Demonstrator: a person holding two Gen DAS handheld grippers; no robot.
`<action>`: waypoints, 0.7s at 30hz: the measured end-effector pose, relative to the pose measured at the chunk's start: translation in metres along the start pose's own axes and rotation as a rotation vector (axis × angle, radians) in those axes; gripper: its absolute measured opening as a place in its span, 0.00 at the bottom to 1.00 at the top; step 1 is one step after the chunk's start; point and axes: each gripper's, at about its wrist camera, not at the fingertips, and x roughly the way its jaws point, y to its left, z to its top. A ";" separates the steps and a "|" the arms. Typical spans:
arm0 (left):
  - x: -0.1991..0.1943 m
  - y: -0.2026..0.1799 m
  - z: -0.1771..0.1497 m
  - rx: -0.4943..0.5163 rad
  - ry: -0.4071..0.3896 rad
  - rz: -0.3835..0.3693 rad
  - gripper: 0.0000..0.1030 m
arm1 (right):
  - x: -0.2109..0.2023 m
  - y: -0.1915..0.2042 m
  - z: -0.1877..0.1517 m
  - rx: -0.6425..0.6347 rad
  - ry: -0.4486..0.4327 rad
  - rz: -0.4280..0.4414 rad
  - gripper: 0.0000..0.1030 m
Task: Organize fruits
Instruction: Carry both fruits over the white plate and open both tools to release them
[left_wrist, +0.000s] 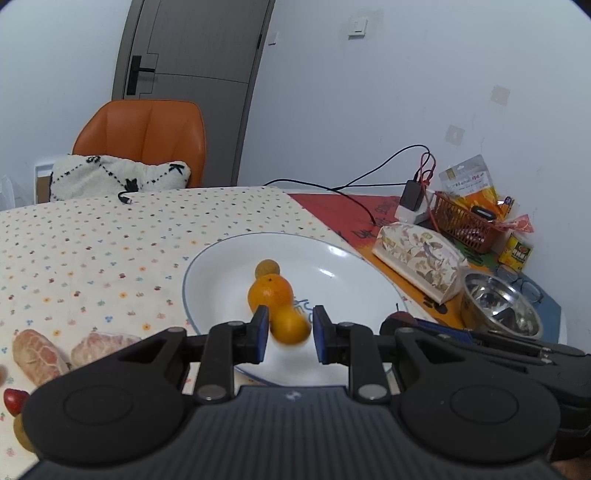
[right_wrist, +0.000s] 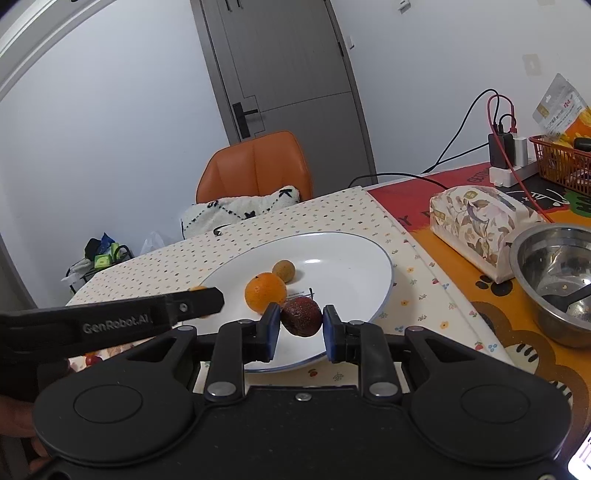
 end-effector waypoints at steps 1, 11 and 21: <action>0.000 -0.001 0.000 0.010 -0.002 0.009 0.26 | 0.001 0.000 0.000 0.000 0.001 -0.001 0.23; -0.021 0.014 0.004 -0.004 -0.043 0.089 0.70 | 0.008 0.001 0.001 0.004 0.002 -0.005 0.23; -0.046 0.036 0.002 -0.071 -0.069 0.120 0.93 | 0.004 0.012 0.002 -0.007 -0.013 0.013 0.36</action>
